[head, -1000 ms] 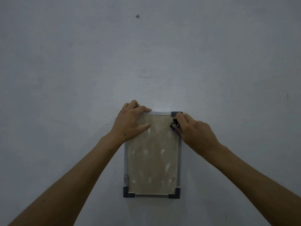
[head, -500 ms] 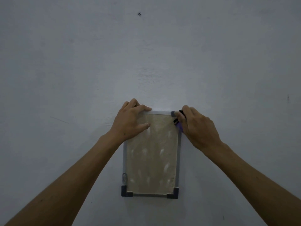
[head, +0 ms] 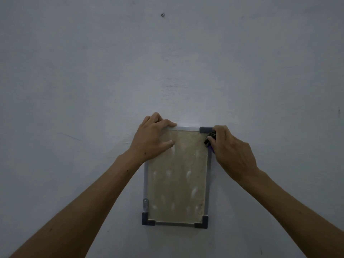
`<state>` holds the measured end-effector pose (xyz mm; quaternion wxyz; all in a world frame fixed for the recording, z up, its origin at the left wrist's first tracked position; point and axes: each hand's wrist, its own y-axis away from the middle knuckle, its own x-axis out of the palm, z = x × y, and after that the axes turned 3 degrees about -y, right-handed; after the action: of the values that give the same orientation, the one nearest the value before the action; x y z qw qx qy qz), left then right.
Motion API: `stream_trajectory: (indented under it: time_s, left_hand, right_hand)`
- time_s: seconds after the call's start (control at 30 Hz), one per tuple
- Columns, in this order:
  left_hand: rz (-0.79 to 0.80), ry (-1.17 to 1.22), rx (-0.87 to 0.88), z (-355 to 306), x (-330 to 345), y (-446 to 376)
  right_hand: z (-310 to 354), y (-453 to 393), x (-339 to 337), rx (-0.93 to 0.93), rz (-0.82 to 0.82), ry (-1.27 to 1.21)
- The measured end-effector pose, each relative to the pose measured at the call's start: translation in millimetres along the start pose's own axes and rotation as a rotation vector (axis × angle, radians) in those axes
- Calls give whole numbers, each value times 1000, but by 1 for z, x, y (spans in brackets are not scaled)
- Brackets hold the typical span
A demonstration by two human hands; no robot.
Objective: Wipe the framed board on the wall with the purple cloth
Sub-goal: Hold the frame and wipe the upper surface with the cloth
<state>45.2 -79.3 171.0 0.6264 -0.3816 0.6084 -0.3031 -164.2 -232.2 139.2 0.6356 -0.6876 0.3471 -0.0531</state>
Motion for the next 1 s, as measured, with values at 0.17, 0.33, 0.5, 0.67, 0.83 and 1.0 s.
stream_trajectory:
  time_s: [0.17, 0.33, 0.5, 0.67, 0.83, 1.0]
  left_hand:
    - [-12, 6, 0, 0, 0, 0]
    - [-11, -2, 2, 1, 0, 1]
    - [-4, -1, 6, 0, 0, 0]
    - [-23, -7, 6, 2, 2, 0]
    - [-7, 0, 6, 0, 1, 1]
    - [-24, 17, 13, 1, 1, 1]
  right_hand:
    - [1, 10, 6, -10, 75, 35]
    - [-3, -7, -3, -73, 36, 109]
    - [2, -4, 2, -119, 81, 130]
    - [8, 2, 0, -167, 140, 102]
    - [25, -7, -8, 29, 54, -63]
    - [25, -23, -5, 122, -76, -142]
